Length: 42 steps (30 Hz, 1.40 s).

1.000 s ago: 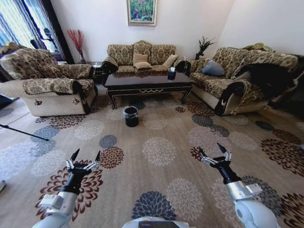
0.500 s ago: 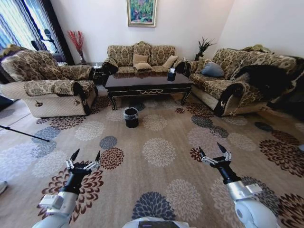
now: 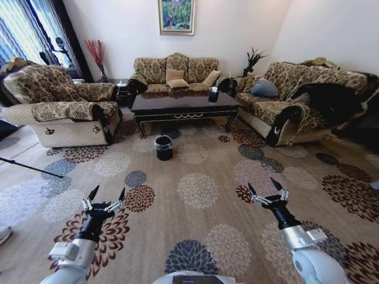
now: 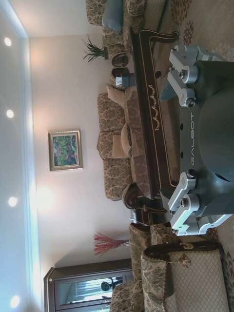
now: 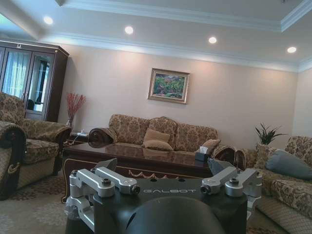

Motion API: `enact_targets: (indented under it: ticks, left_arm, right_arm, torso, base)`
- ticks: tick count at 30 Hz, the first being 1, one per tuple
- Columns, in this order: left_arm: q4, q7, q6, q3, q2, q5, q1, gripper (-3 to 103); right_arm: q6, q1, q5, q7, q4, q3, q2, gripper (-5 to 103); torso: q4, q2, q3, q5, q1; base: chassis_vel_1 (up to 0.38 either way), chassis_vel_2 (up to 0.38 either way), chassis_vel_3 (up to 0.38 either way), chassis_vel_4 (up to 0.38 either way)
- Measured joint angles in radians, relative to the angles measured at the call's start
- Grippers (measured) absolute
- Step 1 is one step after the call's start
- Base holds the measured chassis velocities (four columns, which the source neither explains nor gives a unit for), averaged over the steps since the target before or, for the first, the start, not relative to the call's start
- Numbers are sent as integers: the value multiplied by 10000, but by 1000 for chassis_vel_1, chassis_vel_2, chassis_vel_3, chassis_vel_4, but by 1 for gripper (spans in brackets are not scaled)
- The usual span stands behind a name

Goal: Move to the front of the table and pick up the trash from the floor, then place it into the trash bin.

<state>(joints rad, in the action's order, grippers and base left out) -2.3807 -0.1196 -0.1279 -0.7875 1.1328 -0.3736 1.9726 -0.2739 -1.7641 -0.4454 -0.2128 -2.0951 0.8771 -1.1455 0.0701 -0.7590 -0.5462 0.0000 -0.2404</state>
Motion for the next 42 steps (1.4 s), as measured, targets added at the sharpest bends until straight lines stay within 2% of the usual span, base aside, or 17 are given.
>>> enact_targets:
  ticks: [42]
  left_arm:
    - [0,0,0,0,0,0,0,100]
  right_arm:
    - [0,0,0,0,0,0,0,100]
  torso:
    - [0,-1910,-1091,0,-822]
  base:
    - [0,0,0,0]
